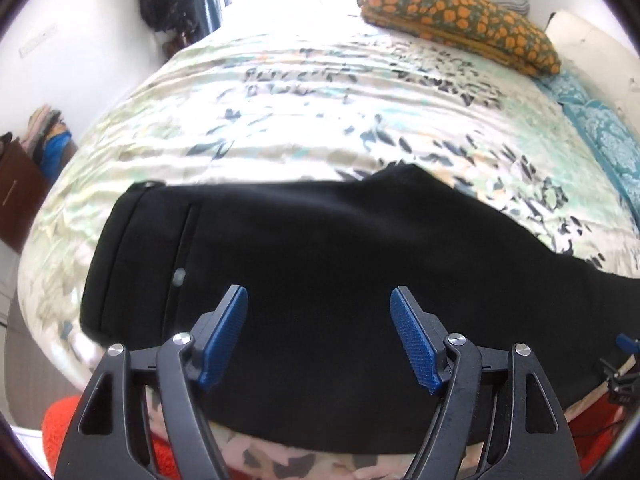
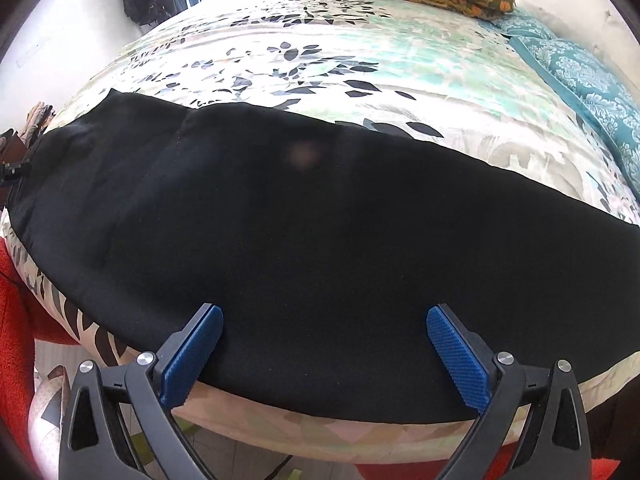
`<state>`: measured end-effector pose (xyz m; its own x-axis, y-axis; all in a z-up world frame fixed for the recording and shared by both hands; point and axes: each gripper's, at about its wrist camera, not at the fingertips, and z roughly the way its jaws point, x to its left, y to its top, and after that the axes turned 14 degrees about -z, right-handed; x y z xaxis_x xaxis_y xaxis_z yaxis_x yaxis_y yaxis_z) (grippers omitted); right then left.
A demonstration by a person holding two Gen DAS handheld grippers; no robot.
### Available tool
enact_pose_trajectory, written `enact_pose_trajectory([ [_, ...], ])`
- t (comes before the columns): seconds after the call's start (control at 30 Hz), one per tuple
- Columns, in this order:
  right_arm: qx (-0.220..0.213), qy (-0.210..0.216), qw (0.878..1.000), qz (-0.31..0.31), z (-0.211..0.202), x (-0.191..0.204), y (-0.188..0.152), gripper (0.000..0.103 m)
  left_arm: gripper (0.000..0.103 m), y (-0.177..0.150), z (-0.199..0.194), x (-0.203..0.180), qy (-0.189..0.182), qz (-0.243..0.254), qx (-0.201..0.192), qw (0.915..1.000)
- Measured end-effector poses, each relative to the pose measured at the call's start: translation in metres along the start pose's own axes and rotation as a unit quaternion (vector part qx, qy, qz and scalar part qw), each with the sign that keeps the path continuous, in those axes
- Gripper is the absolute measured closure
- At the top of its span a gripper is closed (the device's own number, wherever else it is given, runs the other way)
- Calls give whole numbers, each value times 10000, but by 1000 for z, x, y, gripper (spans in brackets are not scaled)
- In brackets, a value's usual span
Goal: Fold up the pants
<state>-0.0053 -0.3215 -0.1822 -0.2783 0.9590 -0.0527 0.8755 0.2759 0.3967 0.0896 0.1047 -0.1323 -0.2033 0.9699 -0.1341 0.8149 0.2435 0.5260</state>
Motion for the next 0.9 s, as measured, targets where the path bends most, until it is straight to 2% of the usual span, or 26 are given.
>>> enact_pose_trajectory([
  [0.1,-322,424,9985,-79,-17,7,14,2,26,5,24,-18,-145,193,-19,9997],
  [0.2,-668,1360,9885,1,-32,17,58,2,26,-11,68,-22,212,504,408,9977],
  [0.23,-760,1730,9820,61,-35,21,79,2,24,-19,78,-22,342,644,507,9960],
  [0.3,-934,2434,9652,216,-34,31,127,2,24,-29,74,-20,278,837,234,9958],
  [0.4,-951,3430,9328,567,-3,48,215,1,24,-29,72,-13,159,730,330,9967],
  [0.5,-536,4008,9107,842,61,71,295,1,24,-30,68,-14,157,751,314,9966],
  [0.57,129,4401,8922,1008,112,95,326,1,23,-30,68,-16,175,732,321,9966],
  [0.67,1099,4780,8673,852,161,136,341,1,23,-29,69,-17,176,730,327,9966],
  [0.73,1463,5318,8326,509,170,164,341,1,23,-28,69,-17,173,721,336,9967],
  [0.77,1578,5448,8229,334,172,175,341,1,22,-28,70,-18,176,714,338,9967],
  [0.83,1695,5446,8214,55,175,193,343,1,21,-28,71,-19,197,718,329,9967],
  [0.9,1666,5521,8170,53,179,205,346,1,21,-31,70,-18,208,745,294,9966],
])
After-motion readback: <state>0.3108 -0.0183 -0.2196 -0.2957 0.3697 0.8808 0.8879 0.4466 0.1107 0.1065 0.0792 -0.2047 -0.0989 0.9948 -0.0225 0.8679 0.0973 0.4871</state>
